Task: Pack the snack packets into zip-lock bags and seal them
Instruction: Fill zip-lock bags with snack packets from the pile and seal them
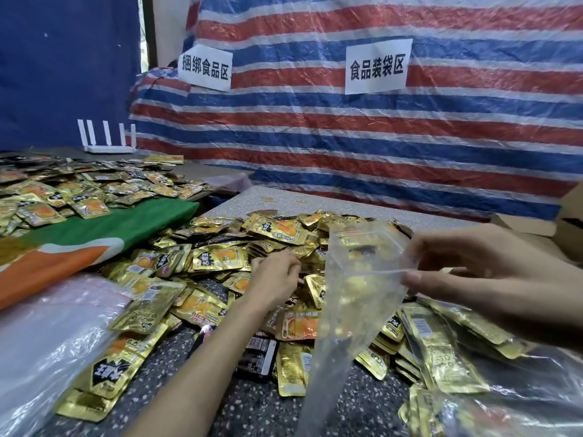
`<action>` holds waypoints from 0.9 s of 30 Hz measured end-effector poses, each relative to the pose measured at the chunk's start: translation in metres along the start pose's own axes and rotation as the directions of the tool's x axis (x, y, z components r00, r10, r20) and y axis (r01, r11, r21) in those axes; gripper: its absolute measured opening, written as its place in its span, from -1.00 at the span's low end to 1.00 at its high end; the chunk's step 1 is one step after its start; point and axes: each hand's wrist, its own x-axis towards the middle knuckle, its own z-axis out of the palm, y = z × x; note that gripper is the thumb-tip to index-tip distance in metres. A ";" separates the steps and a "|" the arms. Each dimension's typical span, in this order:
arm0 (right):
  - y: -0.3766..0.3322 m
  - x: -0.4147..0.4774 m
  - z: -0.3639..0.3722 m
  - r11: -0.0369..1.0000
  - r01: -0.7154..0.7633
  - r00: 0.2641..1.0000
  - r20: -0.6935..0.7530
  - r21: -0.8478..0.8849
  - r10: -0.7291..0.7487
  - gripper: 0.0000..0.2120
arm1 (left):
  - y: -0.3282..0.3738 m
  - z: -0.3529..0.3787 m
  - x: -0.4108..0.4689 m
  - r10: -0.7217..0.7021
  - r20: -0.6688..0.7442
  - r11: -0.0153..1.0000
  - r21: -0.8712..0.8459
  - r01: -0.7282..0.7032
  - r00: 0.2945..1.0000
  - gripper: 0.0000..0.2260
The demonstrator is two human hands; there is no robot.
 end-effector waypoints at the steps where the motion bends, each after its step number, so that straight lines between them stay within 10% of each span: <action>1: 0.000 -0.001 -0.001 1.000 -0.001 1.000 0.001 -0.003 0.001 -0.71 | 0.001 -0.005 0.001 -0.004 -0.054 1.000 -0.020 0.003 0.999 -0.85; 7: 0.002 -0.002 -0.002 1.000 -0.010 1.000 0.007 0.010 0.010 -0.72 | 0.007 -0.029 0.002 -0.023 -0.187 0.992 -0.130 -0.002 0.982 -0.70; 14: -0.001 -0.005 -0.004 1.000 0.010 1.000 0.015 0.001 -0.010 -0.55 | -0.001 -0.001 -0.008 -0.198 0.306 0.971 0.194 0.143 0.931 -0.57; 23: -0.006 -0.007 -0.004 0.999 0.036 0.999 -0.015 0.006 -0.036 -0.57 | -0.019 0.007 -0.006 -0.384 0.043 0.897 0.256 0.361 0.922 -0.52; 27: -0.010 -0.013 -0.009 0.999 0.051 0.998 -0.048 -0.011 -0.052 -0.58 | -0.022 -0.016 -0.001 -0.432 0.165 0.889 -0.091 0.449 0.887 -0.62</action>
